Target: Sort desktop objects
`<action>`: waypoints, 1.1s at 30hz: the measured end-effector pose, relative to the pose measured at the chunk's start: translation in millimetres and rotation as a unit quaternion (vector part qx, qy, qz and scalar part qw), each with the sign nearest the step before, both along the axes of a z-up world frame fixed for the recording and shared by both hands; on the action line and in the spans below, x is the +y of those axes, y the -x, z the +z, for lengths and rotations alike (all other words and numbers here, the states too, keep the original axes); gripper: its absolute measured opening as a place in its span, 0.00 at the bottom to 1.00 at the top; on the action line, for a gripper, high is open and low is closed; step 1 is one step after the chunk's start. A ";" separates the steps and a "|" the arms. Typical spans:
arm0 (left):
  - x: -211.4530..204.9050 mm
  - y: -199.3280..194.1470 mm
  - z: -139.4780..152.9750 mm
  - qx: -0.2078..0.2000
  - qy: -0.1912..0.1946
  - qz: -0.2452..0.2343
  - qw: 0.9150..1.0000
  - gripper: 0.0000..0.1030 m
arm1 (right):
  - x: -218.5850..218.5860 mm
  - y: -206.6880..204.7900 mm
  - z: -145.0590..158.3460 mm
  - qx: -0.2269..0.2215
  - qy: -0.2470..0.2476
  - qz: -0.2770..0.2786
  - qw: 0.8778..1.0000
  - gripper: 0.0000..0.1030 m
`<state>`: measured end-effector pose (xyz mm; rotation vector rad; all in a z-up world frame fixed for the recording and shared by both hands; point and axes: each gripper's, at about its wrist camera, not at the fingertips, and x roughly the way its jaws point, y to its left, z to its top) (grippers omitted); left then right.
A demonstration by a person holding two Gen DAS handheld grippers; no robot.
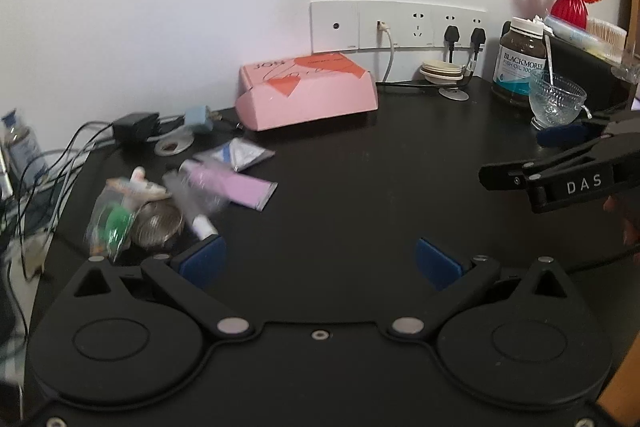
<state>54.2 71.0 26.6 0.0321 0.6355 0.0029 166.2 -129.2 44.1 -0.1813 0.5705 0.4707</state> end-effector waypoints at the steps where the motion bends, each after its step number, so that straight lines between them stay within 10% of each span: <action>1: 0.8 3.8 -0.4 -0.001 0.001 0.001 1.000 1.00 | -0.2 3.4 -1.3 0.002 0.000 -0.001 1.000 0.99; 33: -3.3 93.4 -30.5 0.002 0.029 -0.004 1.000 1.00 | -15.8 100.5 -35.9 0.004 0.015 -0.030 0.999 0.99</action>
